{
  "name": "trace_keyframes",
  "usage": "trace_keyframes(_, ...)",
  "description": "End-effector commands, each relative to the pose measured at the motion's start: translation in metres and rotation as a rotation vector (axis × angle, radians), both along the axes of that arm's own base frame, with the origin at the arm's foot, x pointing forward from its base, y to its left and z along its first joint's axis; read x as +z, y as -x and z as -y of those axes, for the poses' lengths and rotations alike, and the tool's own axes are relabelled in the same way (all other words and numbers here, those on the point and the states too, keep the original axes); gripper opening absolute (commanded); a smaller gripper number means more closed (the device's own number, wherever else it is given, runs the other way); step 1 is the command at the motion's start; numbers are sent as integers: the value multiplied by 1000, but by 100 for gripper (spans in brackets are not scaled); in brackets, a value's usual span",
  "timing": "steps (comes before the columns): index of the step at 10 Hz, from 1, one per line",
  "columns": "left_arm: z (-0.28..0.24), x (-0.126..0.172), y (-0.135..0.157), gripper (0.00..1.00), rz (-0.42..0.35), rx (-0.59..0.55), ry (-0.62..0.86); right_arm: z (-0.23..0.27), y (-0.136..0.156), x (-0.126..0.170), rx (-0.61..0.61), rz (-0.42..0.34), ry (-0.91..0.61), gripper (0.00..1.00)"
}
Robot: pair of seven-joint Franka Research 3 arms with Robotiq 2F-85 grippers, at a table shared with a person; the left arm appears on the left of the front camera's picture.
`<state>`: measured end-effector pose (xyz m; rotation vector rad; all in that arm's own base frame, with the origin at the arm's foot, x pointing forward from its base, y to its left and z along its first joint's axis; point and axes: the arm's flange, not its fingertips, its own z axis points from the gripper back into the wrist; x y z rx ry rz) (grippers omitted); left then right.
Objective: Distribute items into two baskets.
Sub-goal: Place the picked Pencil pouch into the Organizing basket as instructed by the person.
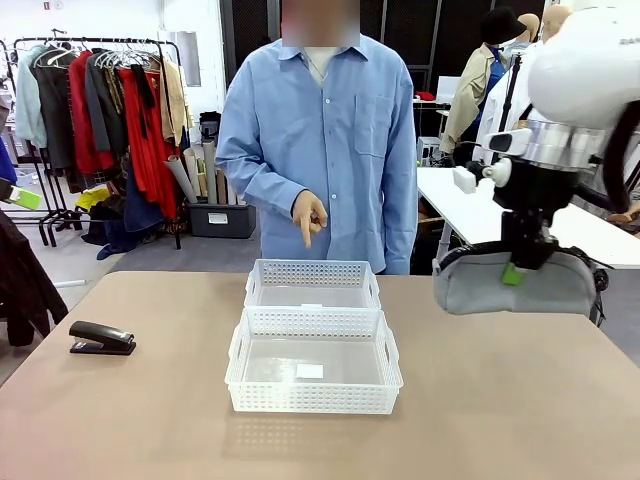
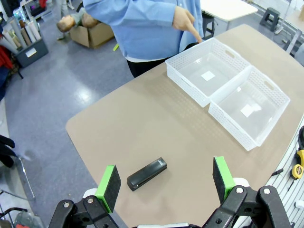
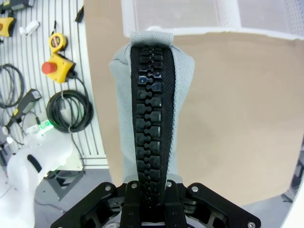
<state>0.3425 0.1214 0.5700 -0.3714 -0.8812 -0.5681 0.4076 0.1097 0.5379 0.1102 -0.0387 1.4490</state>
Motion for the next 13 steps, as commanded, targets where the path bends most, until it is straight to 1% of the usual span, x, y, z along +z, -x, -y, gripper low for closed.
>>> trace_keyframes(1, 0, 1, 0, 100, 15, -16, 12, -19, -29, 4, 36, 3, -46, 0)
trace_keyframes(2, 0, 1, 0, 100, 15, -16, 12, -31, -40, 4, 37, -4, -50, 0)
trace_keyframes(3, 0, 1, 0, 100, 15, -16, 12, -43, -52, 2, 69, -3, -34, 0)
trace_keyframes(4, 0, 1, 0, 100, 15, -16, 12, -54, -63, 1, 40, -19, -59, 0)
trace_keyframes(5, 0, 1, 0, 100, 15, -16, 12, -67, -75, -2, 37, -5, -38, 0)
trace_keyframes(9, 0, 1, 0, 100, 15, -16, 12, -110, -117, -15, 57, 21, -86, 0)
trace_keyframes(10, 0, 1, 0, 100, 15, -16, 12, -119, -124, -18, 47, 36, -84, 0)
trace_keyframes(13, 0, 1, 0, 100, 15, -16, 12, -138, -150, -30, 56, 50, -112, 0)
